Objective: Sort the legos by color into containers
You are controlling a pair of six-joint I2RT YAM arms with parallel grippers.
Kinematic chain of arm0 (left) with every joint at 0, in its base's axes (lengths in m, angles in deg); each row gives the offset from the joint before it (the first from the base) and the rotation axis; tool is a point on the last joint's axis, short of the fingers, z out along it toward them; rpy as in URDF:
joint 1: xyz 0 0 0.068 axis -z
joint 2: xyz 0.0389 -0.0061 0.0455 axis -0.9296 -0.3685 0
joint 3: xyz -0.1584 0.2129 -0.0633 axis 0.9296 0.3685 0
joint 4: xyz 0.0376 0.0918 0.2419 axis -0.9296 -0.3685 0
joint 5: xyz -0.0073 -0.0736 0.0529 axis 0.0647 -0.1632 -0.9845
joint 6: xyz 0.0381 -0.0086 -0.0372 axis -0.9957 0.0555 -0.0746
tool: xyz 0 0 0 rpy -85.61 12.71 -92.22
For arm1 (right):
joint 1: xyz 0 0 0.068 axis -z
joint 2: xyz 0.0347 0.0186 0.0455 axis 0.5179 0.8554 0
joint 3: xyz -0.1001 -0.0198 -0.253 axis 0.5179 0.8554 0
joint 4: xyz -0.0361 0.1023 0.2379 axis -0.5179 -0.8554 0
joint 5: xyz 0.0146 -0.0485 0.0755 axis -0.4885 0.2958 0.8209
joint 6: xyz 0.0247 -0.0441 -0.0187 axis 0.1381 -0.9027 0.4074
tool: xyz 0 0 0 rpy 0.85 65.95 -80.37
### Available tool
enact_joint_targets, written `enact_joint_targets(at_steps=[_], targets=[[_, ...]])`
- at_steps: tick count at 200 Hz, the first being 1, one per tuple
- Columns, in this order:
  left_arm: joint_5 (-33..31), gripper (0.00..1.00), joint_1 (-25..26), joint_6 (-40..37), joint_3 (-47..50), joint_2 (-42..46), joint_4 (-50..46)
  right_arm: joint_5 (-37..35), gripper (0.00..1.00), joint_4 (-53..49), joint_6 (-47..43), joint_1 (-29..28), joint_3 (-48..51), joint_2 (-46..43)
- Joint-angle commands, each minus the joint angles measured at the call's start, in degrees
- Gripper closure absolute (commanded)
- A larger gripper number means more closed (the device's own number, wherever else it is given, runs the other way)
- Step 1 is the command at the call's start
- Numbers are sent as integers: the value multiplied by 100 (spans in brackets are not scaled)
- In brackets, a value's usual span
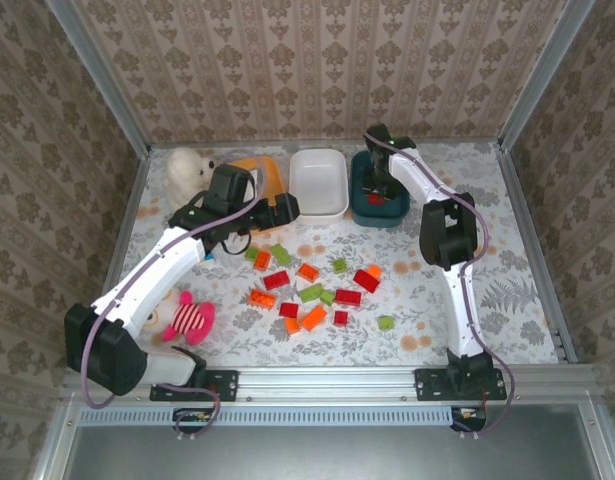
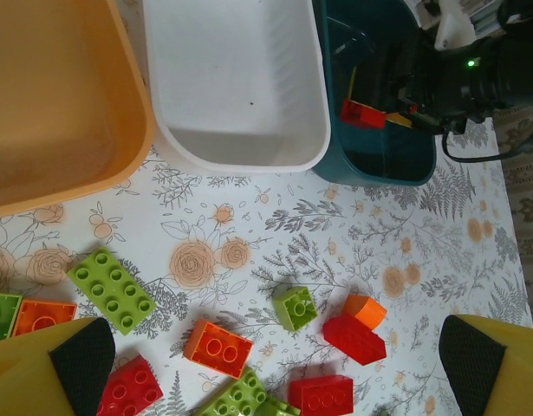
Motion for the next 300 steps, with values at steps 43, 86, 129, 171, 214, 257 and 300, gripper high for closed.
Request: enact_joint_targets(at_steps=[43, 86, 129, 171, 214, 257, 300], targets=[[-163, 0, -62, -43, 214, 478, -534, 125, 30, -788, -151, 39, -991, 171], [-597, 3, -84, 267, 191, 699, -1239, 249, 32, -711, -396, -150, -1088, -1014], [-1411, 13, -304, 1452, 619, 796, -1800, 803, 32, 1584, -670, -1075, 2423, -4153], [-1757, 27, -554, 3271, 1308, 508, -1193, 1528, 32, 2863, -113, -1895, 4973, -6225], [-1680, 32, -691, 4180, 1574, -316, -167, 2174, 32, 3465, 399, -2157, 6425, -7247], [-1653, 30, -702, 4195, 1155, -1147, 39, 2217, 32, 3203, 354, -2196, 6700, -7470], [-1678, 32, -695, 4384, 1134, -1548, 307, 2334, 31, 3233, 389, -2195, 6717, -7471]])
